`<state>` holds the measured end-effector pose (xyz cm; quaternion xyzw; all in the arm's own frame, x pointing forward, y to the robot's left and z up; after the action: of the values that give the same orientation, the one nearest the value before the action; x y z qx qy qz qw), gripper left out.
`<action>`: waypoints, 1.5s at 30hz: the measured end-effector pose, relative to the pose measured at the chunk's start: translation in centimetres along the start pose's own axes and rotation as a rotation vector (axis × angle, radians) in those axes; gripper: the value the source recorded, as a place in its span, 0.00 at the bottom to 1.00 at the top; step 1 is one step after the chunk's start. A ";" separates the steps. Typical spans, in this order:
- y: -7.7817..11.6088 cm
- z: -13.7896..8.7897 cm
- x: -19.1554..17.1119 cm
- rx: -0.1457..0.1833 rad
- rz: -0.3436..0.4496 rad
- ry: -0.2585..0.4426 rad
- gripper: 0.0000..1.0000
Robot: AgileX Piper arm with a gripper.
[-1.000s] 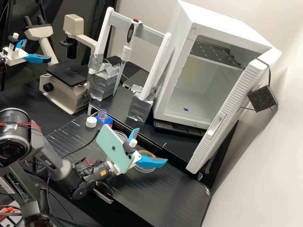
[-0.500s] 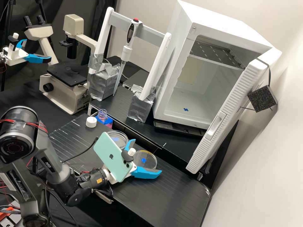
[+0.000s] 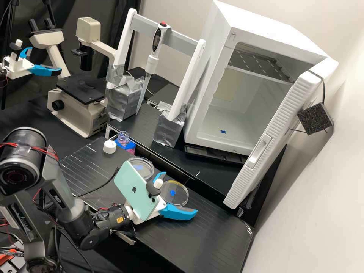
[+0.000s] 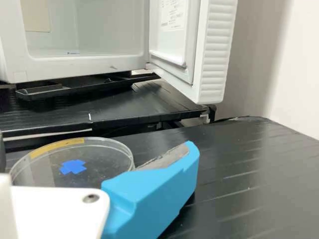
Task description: Close the lid
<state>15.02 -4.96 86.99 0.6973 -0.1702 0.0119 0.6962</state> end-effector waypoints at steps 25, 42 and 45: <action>-1.1 0.0 0.5 -0.045 -0.050 0.012 0.00; -1.3 0.0 0.7 -0.032 -0.049 0.026 0.00; -1.3 0.0 0.7 -0.031 -0.046 0.024 0.00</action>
<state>16.04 -5.12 85.90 0.6899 -0.1461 0.0017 0.7090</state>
